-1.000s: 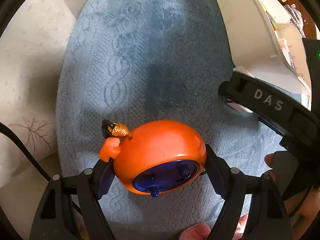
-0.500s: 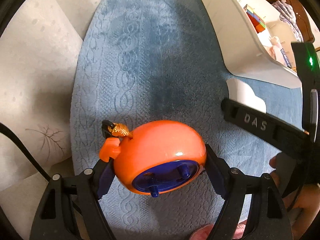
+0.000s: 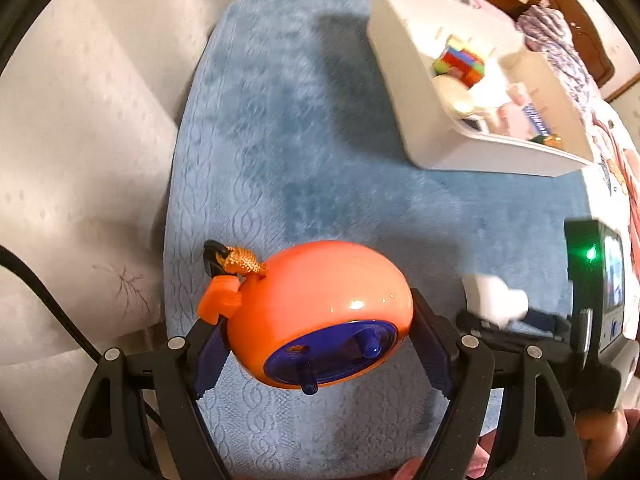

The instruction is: Organize rigid objects

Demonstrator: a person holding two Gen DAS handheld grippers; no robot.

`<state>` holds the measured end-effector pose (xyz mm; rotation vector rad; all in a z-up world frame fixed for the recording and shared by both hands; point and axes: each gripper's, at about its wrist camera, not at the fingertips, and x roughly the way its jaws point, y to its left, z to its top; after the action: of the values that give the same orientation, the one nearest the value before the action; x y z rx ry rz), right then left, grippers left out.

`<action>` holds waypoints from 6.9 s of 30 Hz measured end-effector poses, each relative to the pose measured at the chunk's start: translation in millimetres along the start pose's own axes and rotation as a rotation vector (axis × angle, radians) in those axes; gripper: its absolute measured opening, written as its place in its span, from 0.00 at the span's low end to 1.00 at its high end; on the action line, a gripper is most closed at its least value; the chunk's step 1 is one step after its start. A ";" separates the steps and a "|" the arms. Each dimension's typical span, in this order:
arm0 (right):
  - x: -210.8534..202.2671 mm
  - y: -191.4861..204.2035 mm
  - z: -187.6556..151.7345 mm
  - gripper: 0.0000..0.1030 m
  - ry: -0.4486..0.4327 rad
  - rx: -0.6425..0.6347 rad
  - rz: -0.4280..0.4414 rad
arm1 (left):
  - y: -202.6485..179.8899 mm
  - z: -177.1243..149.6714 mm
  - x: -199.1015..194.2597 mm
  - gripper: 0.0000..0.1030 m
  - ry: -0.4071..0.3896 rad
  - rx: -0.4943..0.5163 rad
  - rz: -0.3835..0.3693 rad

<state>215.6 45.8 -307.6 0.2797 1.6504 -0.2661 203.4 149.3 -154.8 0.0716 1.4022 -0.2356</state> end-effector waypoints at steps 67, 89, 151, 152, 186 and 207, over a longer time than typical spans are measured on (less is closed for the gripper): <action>-96.8 -239.7 97.6 0.78 -0.485 -0.233 0.325 | -182.1 118.3 -91.7 0.79 -0.378 0.039 0.130; -39.4 -223.2 115.2 0.84 -0.538 -0.429 0.215 | -182.7 118.5 -74.8 0.79 -0.318 -0.020 0.184; -191.2 -197.4 176.9 0.83 -0.824 -0.585 0.366 | -215.8 218.0 -28.4 0.80 -0.323 -0.001 0.150; -188.4 -197.0 182.2 0.83 -0.822 -0.578 0.367 | -213.0 220.9 -23.8 0.80 -0.321 -0.007 0.145; -231.3 -218.2 151.2 0.85 -0.843 -0.462 0.359 | -184.3 180.5 -89.5 0.87 -0.466 -0.062 0.115; -226.4 -197.2 -11.2 0.89 -0.627 -0.275 0.355 | -130.4 19.4 -125.6 0.87 -0.443 -0.098 0.001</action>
<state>159.9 -141.8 -79.5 0.2427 0.9782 0.1369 176.6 33.9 -16.5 -0.0589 0.9704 -0.1686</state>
